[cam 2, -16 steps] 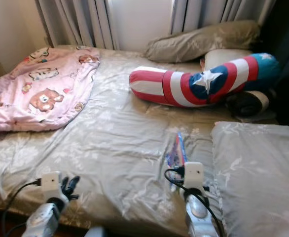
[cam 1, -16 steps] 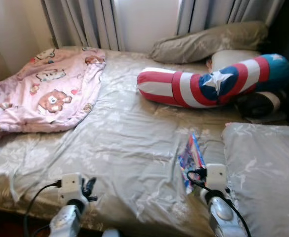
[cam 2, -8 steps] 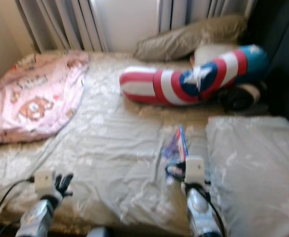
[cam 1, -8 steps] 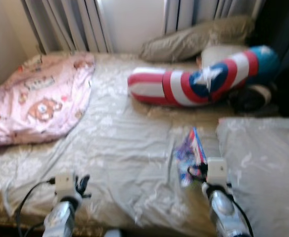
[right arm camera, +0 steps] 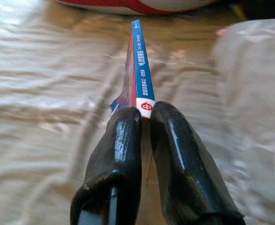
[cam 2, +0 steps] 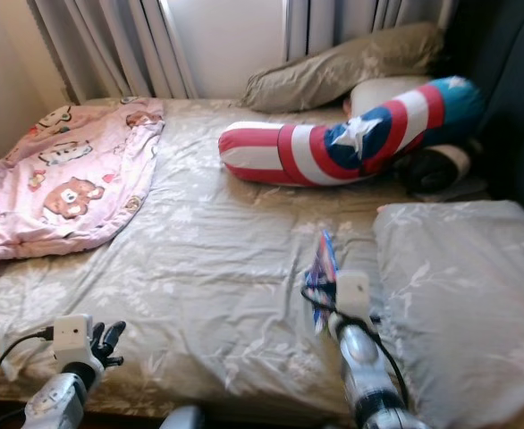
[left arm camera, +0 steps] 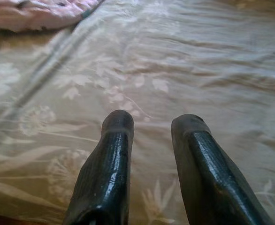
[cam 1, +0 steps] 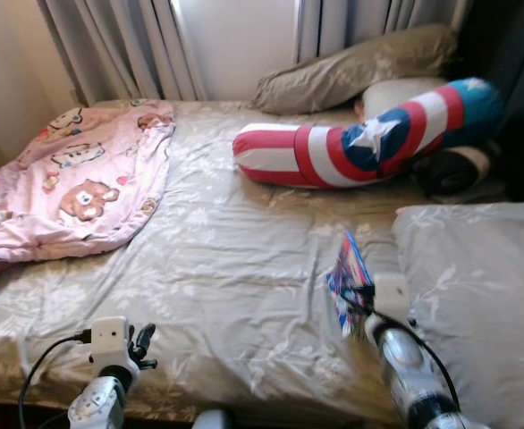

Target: Clean up the room

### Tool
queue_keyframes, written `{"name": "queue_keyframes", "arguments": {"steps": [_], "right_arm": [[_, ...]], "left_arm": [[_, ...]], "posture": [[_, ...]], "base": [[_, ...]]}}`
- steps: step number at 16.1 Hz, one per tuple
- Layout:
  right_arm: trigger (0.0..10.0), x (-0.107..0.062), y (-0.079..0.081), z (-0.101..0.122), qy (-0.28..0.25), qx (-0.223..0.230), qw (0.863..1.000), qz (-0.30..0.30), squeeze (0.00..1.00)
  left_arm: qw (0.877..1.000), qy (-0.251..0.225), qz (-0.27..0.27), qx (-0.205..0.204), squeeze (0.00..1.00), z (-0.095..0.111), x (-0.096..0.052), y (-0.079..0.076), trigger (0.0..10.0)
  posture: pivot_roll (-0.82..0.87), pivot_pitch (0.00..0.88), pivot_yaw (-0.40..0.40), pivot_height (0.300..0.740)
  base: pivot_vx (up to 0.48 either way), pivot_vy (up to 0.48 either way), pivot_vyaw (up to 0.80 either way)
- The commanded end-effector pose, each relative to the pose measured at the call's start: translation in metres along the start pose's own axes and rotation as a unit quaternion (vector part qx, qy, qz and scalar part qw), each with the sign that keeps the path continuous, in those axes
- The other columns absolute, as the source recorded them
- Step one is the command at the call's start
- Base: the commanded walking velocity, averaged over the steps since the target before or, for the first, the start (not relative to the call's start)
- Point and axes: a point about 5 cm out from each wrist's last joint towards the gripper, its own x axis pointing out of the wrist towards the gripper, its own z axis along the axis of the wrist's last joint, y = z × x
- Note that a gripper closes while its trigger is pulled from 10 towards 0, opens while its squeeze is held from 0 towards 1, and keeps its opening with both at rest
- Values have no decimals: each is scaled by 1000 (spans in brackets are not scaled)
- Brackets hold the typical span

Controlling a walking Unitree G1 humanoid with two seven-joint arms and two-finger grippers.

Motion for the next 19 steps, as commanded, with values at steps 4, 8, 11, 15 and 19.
{"name": "queue_keyframes", "arguments": {"steps": [4, 8, 11, 15, 19], "right_arm": [[10000, 13, 8, 27, -21, 59, 998, 11, 0], [10000, 3, -9, -10, 74, 99, 991, -40, 0], [10000, -8, -21, -32, 107, 91, 988, -64, 0], [10000, -13, -41, -36, 107, 102, 983, -107, 0], [10000, -13, -46, -34, 96, 104, 983, -115, 0]], "left_arm": [[1000, -5, -11, 23, 0, 9, -1, 10, 10000], [999, -3, -23, 30, 0, 10, -2, 8, 10000], [999, 5, -29, 30, 0, 2, -12, 9, 10000], [999, 16, -30, 33, 0, -1, -19, 11, 10000], [999, 21, -32, 32, 0, -4, -21, 9, 10000]], "posture": [[101, 17, 92, 650], [125, 84, 112, 650], [145, 121, 122, 650], [147, 155, 132, 650], [149, 165, 130, 650]], "base": [[0, 0, 0], [0, 0, 0], [0, 0, 0], [0, 0, 0], [0, 0, 0]]}}
